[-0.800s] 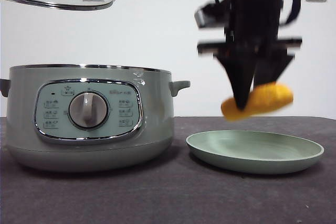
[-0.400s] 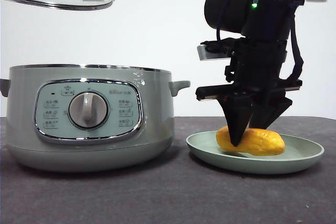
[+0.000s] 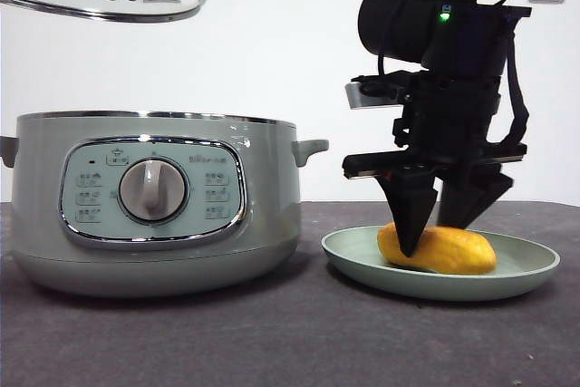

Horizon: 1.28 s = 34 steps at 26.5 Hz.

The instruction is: Take the corn out from the steamer,put the corn on the plate,close the lid

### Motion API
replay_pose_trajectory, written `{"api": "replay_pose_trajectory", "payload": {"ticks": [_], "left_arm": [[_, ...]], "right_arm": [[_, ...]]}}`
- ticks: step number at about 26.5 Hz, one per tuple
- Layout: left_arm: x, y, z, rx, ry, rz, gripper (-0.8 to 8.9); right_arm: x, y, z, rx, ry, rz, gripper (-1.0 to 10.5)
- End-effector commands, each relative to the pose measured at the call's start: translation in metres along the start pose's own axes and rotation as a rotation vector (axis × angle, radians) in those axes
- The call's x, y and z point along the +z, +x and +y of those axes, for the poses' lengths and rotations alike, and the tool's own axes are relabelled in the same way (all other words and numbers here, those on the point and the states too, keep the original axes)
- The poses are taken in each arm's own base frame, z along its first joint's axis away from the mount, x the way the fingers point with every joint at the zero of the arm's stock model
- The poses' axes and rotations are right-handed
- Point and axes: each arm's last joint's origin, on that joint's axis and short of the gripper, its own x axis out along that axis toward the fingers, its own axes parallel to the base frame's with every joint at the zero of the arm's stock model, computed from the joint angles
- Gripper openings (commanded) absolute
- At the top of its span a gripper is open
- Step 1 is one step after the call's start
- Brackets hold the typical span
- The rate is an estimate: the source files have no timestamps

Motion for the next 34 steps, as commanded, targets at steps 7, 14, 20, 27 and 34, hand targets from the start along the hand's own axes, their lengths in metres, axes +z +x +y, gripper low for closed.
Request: {"api": "replay_pose_trajectory", "payload": {"ticks": [7, 14, 20, 27, 34], "left_arm": [[0.007, 0.021, -0.004, -0.052, -0.031, 0.001, -0.12], [0.009, 0.055, -0.011, -0.109, -0.037, 0.023, -0.12], [0.005, 0.093, -0.021, -0.13, -0.045, 0.065, -0.12], [-0.013, 0.134, -0.029, -0.128, -0.03, 0.194, -0.12], [-0.022, 0.143, -0.032, -0.13, -0.021, 0.267, 0.7]], "right_arm": [[-0.001, -0.034, -0.007, 0.009, 0.022, -0.086, 3.2], [-0.01, -0.096, -0.021, 0.02, 0.048, -0.218, 3.2], [-0.029, -0.144, -0.032, 0.029, 0.069, -0.325, 3.2], [-0.046, -0.167, -0.042, -0.07, 0.087, -0.348, 3.2], [-0.049, -0.168, -0.043, -0.074, 0.087, -0.336, 3.2]]}}
